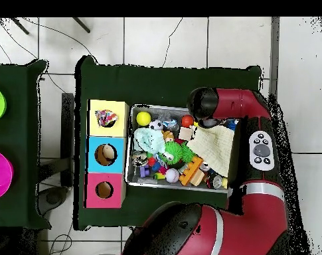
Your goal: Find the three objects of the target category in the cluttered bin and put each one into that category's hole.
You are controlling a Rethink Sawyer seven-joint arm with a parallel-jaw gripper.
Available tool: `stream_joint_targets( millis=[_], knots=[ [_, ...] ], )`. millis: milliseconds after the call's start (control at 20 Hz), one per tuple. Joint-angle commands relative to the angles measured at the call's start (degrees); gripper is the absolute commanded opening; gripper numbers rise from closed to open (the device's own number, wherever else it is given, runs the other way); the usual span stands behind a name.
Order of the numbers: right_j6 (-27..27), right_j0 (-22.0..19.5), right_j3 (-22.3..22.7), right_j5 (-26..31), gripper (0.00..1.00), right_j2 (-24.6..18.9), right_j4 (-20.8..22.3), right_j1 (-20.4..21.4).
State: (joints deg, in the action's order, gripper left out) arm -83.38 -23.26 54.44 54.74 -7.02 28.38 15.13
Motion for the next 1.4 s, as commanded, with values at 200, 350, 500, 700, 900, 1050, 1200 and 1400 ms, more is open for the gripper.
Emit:
stream_joint_targets(
  millis=[200, 350, 500, 700, 900, 1050, 1200, 1400],
  knots=[
    [9.19, -0.54, -2.63, 4.97, 1.0, 1.57, 5.9, -2.35],
    [8.98, -0.64, -3.84, 4.39, 1.0, 1.67, 6.13, -2.99],
    [9.0, -0.8, -4.66, 3.93, 1.0, 1.68, 6.21, -3.5],
    [8.55, -1.12, -5.82, 3.44, 1.0, 1.45, 6.23, -5.3],
    [7.92, -1.66, -6.46, 3.57, 1.0, 1.05, 5.68, -6.64],
    [6.89, -2.08, -7.27, 3.54, 1.0, 0.66, 5.16, -7.9],
    [6.22, -2.22, -8.16, 2.21, 1.0, 0.59, 5.52, -9.01],
    [5.92, -2.27, -8.64, 0.87, 1.0, 0.85, 6.22, -9.45]
  ],
)
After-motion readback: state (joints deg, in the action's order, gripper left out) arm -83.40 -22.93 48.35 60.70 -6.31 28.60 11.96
